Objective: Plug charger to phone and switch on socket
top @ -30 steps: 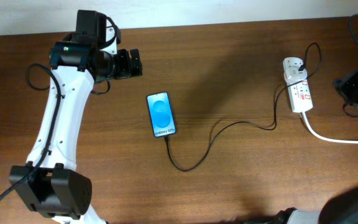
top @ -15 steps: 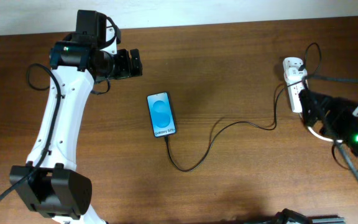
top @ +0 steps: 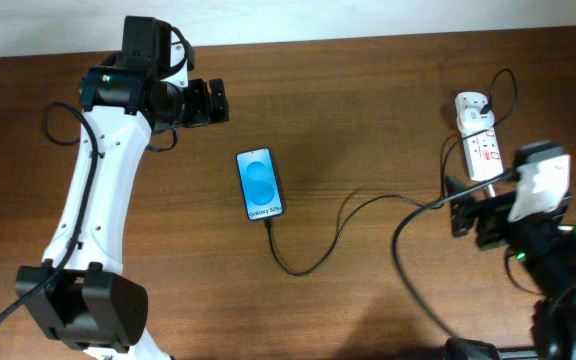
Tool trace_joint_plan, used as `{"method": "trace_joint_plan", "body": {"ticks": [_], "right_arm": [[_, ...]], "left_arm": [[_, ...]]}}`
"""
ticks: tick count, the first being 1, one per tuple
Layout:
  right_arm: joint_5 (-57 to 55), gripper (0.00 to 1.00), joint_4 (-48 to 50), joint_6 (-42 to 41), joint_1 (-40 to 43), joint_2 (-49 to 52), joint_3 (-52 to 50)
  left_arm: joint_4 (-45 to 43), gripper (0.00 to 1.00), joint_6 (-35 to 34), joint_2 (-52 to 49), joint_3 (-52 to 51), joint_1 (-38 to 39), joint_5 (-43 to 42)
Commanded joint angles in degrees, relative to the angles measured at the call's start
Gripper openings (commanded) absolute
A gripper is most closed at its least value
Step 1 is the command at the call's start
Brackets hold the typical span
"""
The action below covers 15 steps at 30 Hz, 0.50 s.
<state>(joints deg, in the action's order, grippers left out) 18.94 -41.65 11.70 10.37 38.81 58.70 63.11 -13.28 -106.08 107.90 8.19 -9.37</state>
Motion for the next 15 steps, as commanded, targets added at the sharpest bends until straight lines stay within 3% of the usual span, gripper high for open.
{"method": "trace_joint_plan", "body": {"ticks": [1,8,15], "right_arm": [[-9.16,0.99,8.48,0.96,-4.5,-6.69,-11.37],[-7.48,0.99,32.74,0.87,-7.21,-21.86,-37.4],[-6.01,0.98,37.62,0.92,-7.89,-31.52,-50.45]], "left_arm": [[-0.02,0.99,0.02,0.15,0.15,-0.35,0.42],[-0.02,0.99,0.02,0.13,0.15,-0.35,0.42],[-0.02,0.99,0.02,0.13,0.15,-0.35,0.42]]}}
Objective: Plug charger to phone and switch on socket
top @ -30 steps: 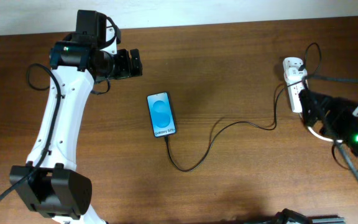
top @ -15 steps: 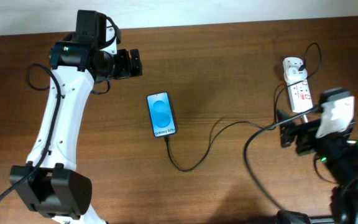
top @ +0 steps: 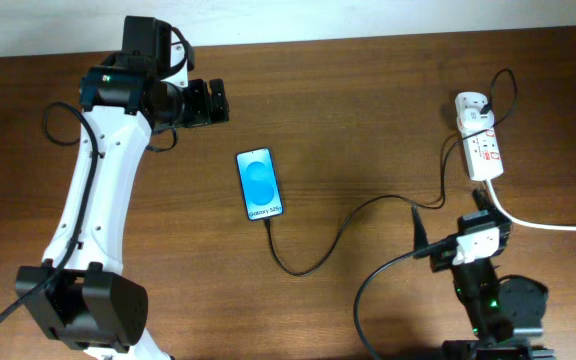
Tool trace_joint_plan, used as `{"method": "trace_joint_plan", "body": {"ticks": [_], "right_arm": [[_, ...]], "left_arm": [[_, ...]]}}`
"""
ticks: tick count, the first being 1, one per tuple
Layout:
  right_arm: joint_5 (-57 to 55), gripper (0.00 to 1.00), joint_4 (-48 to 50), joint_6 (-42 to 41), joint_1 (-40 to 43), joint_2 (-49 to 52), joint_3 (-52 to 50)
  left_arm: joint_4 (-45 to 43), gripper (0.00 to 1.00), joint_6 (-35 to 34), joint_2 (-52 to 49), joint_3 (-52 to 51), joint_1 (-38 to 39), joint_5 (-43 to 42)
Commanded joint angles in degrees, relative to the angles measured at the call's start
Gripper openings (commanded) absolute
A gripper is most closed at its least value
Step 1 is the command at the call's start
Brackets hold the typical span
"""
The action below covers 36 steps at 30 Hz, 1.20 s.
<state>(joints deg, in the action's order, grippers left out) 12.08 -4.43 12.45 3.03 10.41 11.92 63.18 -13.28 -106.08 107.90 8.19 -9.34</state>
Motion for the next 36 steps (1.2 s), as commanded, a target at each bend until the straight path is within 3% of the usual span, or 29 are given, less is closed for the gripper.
{"method": "trace_joint_plan", "body": {"ticks": [1,10,36], "right_arm": [[1.01,0.98,0.39,0.15,-0.55,-3.87,-4.63],[0.96,0.99,0.81,0.17,-0.57,-10.27,-11.41],[0.96,0.99,0.85,0.2,-0.55,-10.23,-11.5]], "left_arm": [[-0.09,0.99,0.02,0.13,0.15,-0.35,0.39],[-0.09,0.99,0.02,0.15,0.15,-0.35,0.39],[-0.09,0.99,0.02,0.13,0.15,-0.37,0.39]]}}
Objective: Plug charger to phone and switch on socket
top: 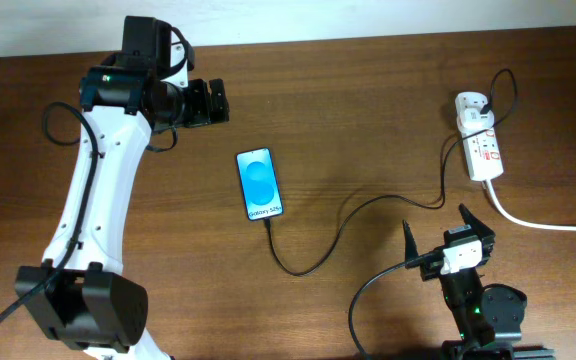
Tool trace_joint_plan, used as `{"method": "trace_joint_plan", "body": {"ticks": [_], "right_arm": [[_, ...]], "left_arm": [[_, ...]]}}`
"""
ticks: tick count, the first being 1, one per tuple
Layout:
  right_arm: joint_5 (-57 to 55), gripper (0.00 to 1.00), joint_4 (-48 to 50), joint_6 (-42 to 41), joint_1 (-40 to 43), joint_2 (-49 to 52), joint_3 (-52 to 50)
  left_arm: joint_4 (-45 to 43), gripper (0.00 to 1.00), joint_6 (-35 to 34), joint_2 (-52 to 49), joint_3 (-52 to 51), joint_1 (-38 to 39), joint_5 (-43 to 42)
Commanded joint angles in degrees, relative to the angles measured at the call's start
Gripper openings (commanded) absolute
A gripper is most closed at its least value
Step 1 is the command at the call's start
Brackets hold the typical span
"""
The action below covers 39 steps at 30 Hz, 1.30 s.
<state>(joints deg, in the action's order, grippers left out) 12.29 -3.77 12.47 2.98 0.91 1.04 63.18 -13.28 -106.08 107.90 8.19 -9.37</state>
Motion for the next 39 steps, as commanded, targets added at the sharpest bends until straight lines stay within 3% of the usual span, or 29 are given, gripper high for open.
{"method": "trace_joint_plan", "body": {"ticks": [1,11,17,22,23,26,29,32,37,39], "right_arm": [[0.74,0.99,0.2,0.17,-0.5,-0.72,-0.61],[0.74,0.99,0.2,0.17,-0.5,-0.72,-0.61],[0.74,0.99,0.2,0.17,-0.5,-0.72,-0.61],[0.74,0.99,0.2,0.17,-0.5,-0.72,-0.61],[0.74,0.99,0.2,0.17,-0.5,-0.72,-0.61],[0.74,0.99,0.2,0.17,-0.5,-0.72,-0.61],[0.74,0.99,0.2,0.17,-0.5,-0.72,-0.61],[0.74,0.99,0.2,0.17,-0.5,-0.72,-0.61],[0.74,0.99,0.2,0.17,-0.5,-0.72,-0.61],[0.74,0.99,0.2,0.17,-0.5,-0.72,-0.61]], "left_arm": [[-0.09,0.99,0.02,0.13,0.15,-0.35,0.42],[-0.07,0.99,0.02,1.4,0.15,0.26,0.42],[-0.09,0.99,0.02,8.98,-1.18,1.55,0.42],[-0.07,0.99,0.09,19.54,-9.14,1.53,1.64],[-0.09,0.99,0.04,23.8,-14.16,1.53,6.78],[-2.51,0.99,0.04,29.94,-22.73,1.51,10.8],[-13.35,0.99,0.07,37.38,-33.62,1.51,13.88],[-33.05,0.99,0.13,47.23,-48.76,1.51,15.28],[-53.86,0.99,4.31,59.36,-67.14,1.4,15.13],[-62.58,0.99,9.49,64.57,-74.23,1.4,14.53]]}}
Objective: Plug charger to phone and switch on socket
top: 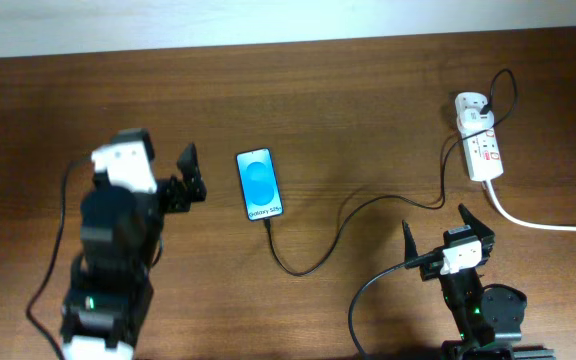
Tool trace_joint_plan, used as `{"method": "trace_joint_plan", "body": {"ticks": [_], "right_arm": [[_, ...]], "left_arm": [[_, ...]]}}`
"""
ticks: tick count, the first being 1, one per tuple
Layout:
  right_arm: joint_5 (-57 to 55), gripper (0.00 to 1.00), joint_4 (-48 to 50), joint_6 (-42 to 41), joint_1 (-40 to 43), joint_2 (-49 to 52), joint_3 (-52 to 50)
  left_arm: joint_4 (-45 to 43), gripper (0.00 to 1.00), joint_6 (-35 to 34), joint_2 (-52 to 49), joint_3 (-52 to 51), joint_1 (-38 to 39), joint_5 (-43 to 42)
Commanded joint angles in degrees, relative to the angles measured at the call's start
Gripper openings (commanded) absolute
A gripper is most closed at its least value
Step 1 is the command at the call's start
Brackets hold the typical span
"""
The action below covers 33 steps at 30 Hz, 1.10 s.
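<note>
The phone (pixel 260 185) lies face up mid-table with its blue screen lit. A black charger cable (pixel 313 262) is plugged into its near end and loops right to the white socket strip (pixel 483 148) at the far right. A white charger plug (pixel 472 106) sits in the strip. The switch state is too small to tell. My left gripper (pixel 190 172) is open just left of the phone, holding nothing. Near the front edge, my right gripper (pixel 436 228) is open and empty, below the strip and clear of the cable.
A white mains lead (pixel 538 222) runs from the strip off the right edge. The left arm's body (pixel 118 230) is folded at the front left, and the right arm's base (pixel 478 305) sits at the front right. The table is bare brown wood (pixel 368 100).
My left arm has gone from reaching toward the back of the table, above the phone, to a folded pose at the phone's left side. The right arm, phone and cable are unchanged.
My right gripper was first beside the socket strip at the right. It then stood lower, toward the front edge, and later rested folded there with its fingers open. The left arm stayed stretched at the back until now, when it is folded. The phone stayed lit and plugged.
</note>
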<state>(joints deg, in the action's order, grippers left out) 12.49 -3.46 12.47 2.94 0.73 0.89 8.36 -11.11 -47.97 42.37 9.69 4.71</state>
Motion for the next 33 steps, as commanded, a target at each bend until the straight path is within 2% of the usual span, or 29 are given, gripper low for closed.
{"method": "trace_joint_plan", "body": {"ticks": [1,3,8,17,25,33], "right_arm": [[0.55,0.99,-0.11,0.17,-0.46,-0.55,-0.46],[0.55,0.99,-0.11,0.17,-0.46,-0.55,-0.46],[0.55,0.99,-0.11,0.17,-0.46,-0.55,-0.46],[0.55,0.99,-0.11,0.17,-0.46,-0.55,-0.46],[0.55,0.99,-0.11,0.17,-0.46,-0.55,-0.46],[0.55,0.99,-0.11,0.17,-0.46,-0.55,-0.46]], "left_arm": [[-10.08,0.99,9.64,8.46,-11.08,-0.11,0.31],[-12.46,0.99,14.45,12.39,-15.13,-0.11,-0.87],[-13.35,0.99,19.82,22.4,-24.46,-0.17,-0.85],[-14.05,0.99,20.5,38.6,-39.85,-3.28,-0.83],[-3.74,0.99,21.94,45.4,-41.83,-3.48,-0.87],[-3.87,0.99,21.94,47.71,-41.83,-3.48,-0.83]]}}
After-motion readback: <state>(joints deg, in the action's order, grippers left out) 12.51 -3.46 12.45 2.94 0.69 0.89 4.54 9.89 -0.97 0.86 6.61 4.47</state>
